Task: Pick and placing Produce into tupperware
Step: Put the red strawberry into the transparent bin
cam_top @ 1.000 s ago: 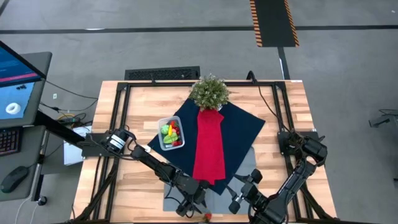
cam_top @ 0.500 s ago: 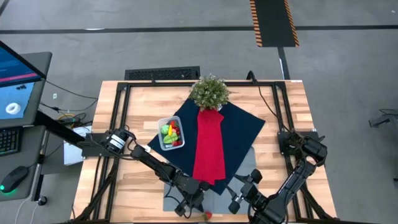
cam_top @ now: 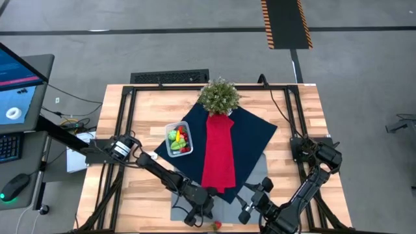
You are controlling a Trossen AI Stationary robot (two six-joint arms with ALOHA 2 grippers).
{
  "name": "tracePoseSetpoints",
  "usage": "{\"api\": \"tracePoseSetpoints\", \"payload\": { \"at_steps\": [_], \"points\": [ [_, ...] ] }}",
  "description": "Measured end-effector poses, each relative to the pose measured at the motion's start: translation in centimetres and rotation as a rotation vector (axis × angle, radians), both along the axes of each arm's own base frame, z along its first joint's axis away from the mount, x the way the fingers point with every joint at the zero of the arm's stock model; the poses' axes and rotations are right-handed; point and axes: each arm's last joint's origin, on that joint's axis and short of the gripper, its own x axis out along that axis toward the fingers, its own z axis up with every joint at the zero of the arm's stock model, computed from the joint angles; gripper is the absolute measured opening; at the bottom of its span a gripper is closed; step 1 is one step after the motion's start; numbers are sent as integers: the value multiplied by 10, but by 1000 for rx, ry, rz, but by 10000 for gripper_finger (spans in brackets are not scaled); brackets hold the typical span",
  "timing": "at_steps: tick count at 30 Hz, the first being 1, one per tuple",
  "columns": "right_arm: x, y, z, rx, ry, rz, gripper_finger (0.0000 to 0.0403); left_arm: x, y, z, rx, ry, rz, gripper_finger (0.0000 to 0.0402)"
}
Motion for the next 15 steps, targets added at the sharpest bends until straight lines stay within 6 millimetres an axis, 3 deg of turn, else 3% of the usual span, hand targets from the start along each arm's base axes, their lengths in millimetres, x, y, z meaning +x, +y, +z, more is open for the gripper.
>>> {"api": "tracePoseSetpoints", "payload": {
  "at_steps": [5,9,15],
  "points": [
    [-2,-8,1,-10,80,-28,265,-4,-5,-1,16,12,28,96],
    [-14,-24,18,-34,50,-103,265,-5,-5,-2,45,36,118,152],
    [-24,-37,32,-74,16,-81,265,-5,-6,-1,-9,75,142,184]
  ]
}}
